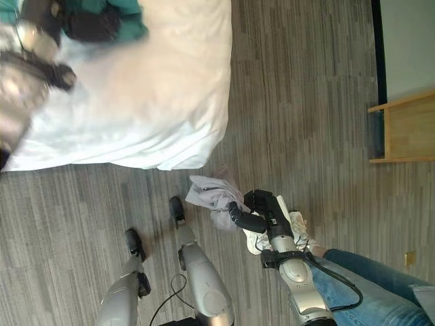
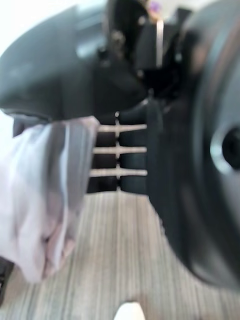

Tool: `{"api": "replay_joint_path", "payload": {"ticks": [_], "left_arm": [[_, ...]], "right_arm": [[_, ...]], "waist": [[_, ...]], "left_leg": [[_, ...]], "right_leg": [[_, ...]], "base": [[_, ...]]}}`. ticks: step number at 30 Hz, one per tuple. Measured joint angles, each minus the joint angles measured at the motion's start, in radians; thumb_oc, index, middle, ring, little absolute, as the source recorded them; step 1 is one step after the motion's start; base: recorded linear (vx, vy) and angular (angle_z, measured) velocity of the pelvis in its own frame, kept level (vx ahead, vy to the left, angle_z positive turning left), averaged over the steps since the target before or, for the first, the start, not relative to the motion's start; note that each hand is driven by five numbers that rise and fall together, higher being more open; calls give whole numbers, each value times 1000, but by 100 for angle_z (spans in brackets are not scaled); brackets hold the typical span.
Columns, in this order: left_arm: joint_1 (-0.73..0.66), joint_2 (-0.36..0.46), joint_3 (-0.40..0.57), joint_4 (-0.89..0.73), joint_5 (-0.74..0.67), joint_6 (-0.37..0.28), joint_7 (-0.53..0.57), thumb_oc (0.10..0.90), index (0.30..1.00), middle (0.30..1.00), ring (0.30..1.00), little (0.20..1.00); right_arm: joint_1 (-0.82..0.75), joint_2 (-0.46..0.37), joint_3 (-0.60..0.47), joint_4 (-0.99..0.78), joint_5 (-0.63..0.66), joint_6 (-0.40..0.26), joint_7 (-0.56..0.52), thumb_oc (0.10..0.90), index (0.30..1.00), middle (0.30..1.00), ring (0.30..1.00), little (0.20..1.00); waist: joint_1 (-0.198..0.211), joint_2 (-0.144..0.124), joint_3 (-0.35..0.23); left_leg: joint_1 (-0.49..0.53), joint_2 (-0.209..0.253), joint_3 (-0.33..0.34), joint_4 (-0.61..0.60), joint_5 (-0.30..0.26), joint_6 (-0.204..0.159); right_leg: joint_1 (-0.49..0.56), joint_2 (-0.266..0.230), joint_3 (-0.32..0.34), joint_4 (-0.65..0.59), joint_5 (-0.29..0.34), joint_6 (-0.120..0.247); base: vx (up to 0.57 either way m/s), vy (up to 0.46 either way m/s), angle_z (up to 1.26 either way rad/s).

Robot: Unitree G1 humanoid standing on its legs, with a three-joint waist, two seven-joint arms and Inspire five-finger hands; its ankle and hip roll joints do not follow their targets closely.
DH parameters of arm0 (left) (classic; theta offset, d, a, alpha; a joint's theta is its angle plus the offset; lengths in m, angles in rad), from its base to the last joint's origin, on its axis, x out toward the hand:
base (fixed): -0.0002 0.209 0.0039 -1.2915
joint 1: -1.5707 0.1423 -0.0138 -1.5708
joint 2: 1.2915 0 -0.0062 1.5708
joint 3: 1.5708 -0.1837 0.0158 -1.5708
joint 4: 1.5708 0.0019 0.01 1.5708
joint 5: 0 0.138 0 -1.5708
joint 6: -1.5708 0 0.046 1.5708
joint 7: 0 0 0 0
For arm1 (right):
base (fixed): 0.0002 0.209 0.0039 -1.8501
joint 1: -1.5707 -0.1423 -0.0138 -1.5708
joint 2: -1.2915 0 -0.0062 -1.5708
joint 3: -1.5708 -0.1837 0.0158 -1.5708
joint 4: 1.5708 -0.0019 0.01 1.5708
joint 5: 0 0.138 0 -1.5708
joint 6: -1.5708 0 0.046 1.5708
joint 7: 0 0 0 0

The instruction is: Pick up bed clothes into laundry basket.

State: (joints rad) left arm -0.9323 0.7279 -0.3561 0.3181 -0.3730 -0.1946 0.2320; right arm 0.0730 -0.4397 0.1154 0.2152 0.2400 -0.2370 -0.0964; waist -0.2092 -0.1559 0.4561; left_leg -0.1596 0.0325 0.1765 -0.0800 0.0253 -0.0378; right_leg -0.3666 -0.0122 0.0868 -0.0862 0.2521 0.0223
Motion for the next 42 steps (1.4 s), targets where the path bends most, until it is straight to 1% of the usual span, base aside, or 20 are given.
{"api": "replay_joint_path", "payload": {"ticks": [1, 4, 5, 9, 11, 14, 16, 20, 25, 28, 31, 33, 34, 35, 36, 38, 39, 40, 41, 42], "left_arm": [[125, -120, 70, -72, -65, -39, 30, 400, 300, 300, 300, 300], [293, -186, 101, -176, -91, -41, 26, 400, 300, 300, 300, 300], [370, -229, 111, -183, -98, -46, 19, 400, 300, 300, 300, 300], [602, -247, 223, -230, -111, -28, -45, 400, 300, 300, 300, 300], [800, -261, 302, -272, -162, -13, -90, 400, 300, 300, 300, 300], [1006, -335, 450, -346, -217, -4, -115, 400, 300, 300, 300, 300], [1096, -381, 489, -396, -236, 0, -123, 400, 300, 300, 300, 300], [1199, -434, 425, -438, -259, 30, -204, 400, 300, 300, 300, 300], [1201, -455, 287, -434, -291, 102, -250, 400, 300, 300, 300, 300], [1151, -428, 268, -429, -268, 114, -269, 400, 300, 300, 300, 300], [1110, -416, 295, -401, -251, 111, -264, 400, 300, 300, 300, 300], [1096, -402, 288, -401, -249, 111, -264, 400, 300, 300, 300, 300], [1087, -396, 283, -402, -243, 111, -262, 400, 300, 300, 300, 300], [1075, -395, 284, -402, -241, 111, -261, 400, 300, 300, 300, 300], [1065, -391, 281, -396, -230, 111, -261, 400, 300, 300, 300, 300], [987, -397, 263, -390, -204, 111, -257, 400, 300, 300, 300, 300], [947, -400, 248, -380, -202, 111, -247, 400, 300, 300, 300, 300], [923, -402, 238, -363, -202, 111, -244, 400, 300, 300, 300, 300], [913, -402, 240, -357, -202, 111, -236, 400, 300, 300, 300, 300], [882, -396, 225, -335, -201, 110, -238, 400, 300, 300, 300, 300]], "right_arm": [[5, 9, -10, 13, 0, 7, -5, 400, 300, 300, 300, 300], [2, 11, -16, 14, -23, 9, -10, 400, 300, 300, 300, 300], [-1, 13, -33, 14, -31, 17, -20, 400, 300, 300, 300, 300], [-31, 21, -70, 10, -62, 55, -18, 400, 300, 300, 300, 300], [-14, 16, -157, 5, -65, 68, -20, 400, 300, 300, 300, 300], [17, -2, -248, 0, -64, 79, -23, 400, 300, 300, 300, 300], [50, -14, -278, -1, -65, 94, -22, 400, 300, 300, 300, 300], [53, -20, -279, -44, -64, 96, -1, 400, 300, 300, 300, 300], [78, -16, -228, -44, -64, 97, 32, 400, 300, 300, 300, 300], [91, -23, -200, -33, -62, 102, 52, 400, 300, 300, 300, 300], [71, -22, -201, -38, -54, 106, 62, 400, 300, 300, 300, 300], [61, -24, -208, -54, -40, 106, 65, 400, 300, 300, 300, 300], [70, -23, -215, -72, -34, 107, 67, 400, 300, 300, 300, 300], [65, -22, -216, -80, -34, 107, 68, 400, 300, 300, 300, 300], [55, -23, -218, -79, -33, 107, 66, 400, 300, 300, 300, 300], [71, -15, -247, -66, -33, 119, 56, 400, 300, 300, 300, 300], [67, -2, -250, -61, -24, 122, 36, 400, 300, 300, 300, 300], [76, 3, -241, -66, -19, 122, 35, 400, 300, 300, 300, 300], [66, 17, -230, -67, -19, 120, 36, 400, 300, 300, 300, 300], [72, 35, -219, -66, -12, 116, 32, 400, 300, 300, 300, 300]], "waist": [[20, 12, 7], [41, 34, 9], [62, 67, 8], [105, 126, 12], [123, 206, -7], [166, 280, -36], [178, 301, -51], [229, 330, -85], [243, 300, -126], [226, 226, -124], [208, 171, -131], [197, 156, -133], [161, 157, -157], [135, 163, -163], [116, 174, -175], [60, 155, -178], [58, 152, -180], [33, 144, -186], [14, 136, -192], [-24, 105, -204]], "left_leg": [[34, 0, -14, 3, 0, 0], [68, 1, -53, -3, 0, -1], [78, 3, -78, -7, 6, -6], [111, 8, -100, -8, 10, -4], [145, 14, -130, -8, 7, -2], [185, 21, -163, -7, 2, -6], [223, 22, -197, -7, 2, -7], [244, 21, -252, -4, 2, -6], [243, 21, -282, 10, 1, -9], [175, -20, -313, 153, 11, -32], [158, -50, -323, 227, 12, -53], [132, -77, -335, 413, -75, -20], [156, -92, -355, 504, -151, -23], [181, -97, -368, 537, -175, -24], [216, -95, -372, 497, -191, -18], [253, -116, -364, 419, -238, -1], [256, -125, -363, 397, -286, 42], [261, -142, -357, 384, -311, 53], [267, -155, -342, 368, -326, 77], [272, -191, -325, 331, -325, 120]], "right_leg": [[39, -1, -4, -1, -6, 0], [84, -9, -40, -2, -43, 4], [104, -10, -60, -2, -44, 4], [140, -20, -113, 10, -70, 8], [189, -21, -144, 10, -89, 0], [246, -19, -177, 11, -109, -8], [305, -19, -211, 3, -122, -4], [349, -29, -261, 16, -145, 2], [359, -30, -282, 32, -161, -2], [343, -65, -300, 75, -181, -19], [321, -99, -242, 108, -195, -41], [292, -106, -177, 130, -188, -36], [232, -94, -104, 163, -181, -23], [214, -82, -71, 193, -160, -10], [192, -70, -49, 204, -160, -6], [132, -61, 14, 232, -125, 22], [97, -45, 60, 240, -104, 38], [74, -31, 96, 239, -73, 50], [59, -40, 114, 223, -44, 69], [47, -73, 119, 180, -28, 99]], "base": [[22, -40, 8], [23, -24, 36], [3, -2, 41], [52, -20, 21], [79, -40, 36], [109, -101, 36], [54, -62, 59], [53, -108, 40], [-39, -99, 21], [-320, -72, 14], [-244, 5, -50], [-250, 70, -108], [-257, 94, -137], [-260, 106, -132], [-295, 120, -98], [-377, 149, -99], [-295, 80, -122], [-360, 147, -130], [-390, 61, -98], [-342, 83, -84]]}}
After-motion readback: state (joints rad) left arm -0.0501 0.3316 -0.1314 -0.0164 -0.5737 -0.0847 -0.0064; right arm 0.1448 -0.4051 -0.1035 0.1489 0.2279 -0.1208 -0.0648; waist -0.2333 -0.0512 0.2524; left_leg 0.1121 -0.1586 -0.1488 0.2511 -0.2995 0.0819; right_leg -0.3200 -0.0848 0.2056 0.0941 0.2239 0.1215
